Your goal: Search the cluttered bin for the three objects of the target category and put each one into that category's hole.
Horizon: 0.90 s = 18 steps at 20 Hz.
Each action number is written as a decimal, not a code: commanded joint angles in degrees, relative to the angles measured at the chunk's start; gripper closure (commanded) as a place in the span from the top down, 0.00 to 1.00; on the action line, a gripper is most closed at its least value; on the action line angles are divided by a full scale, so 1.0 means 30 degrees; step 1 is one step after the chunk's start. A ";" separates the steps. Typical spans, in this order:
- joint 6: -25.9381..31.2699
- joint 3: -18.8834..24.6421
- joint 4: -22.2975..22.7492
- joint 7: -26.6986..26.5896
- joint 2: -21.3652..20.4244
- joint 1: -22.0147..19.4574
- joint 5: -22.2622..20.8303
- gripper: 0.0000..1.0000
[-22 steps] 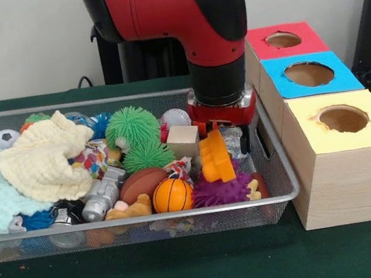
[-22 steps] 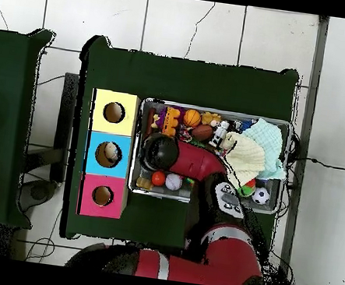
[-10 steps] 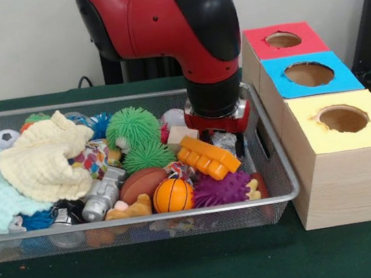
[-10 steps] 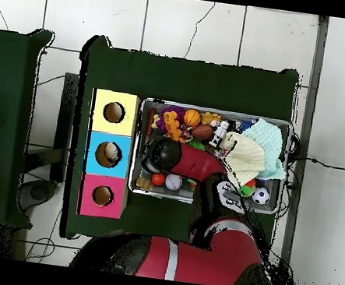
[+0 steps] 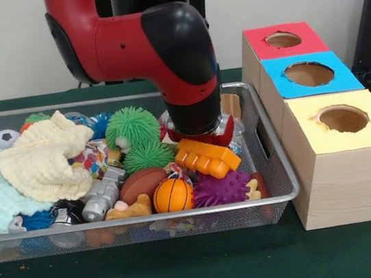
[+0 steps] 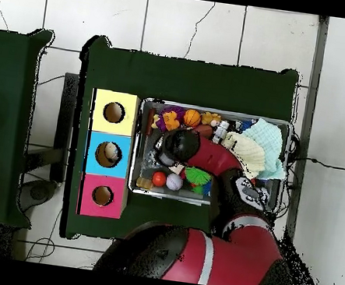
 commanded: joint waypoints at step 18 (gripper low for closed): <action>0.1358 0.1572 -0.2783 -0.1425 0.4954 -0.1427 -0.2163 1.00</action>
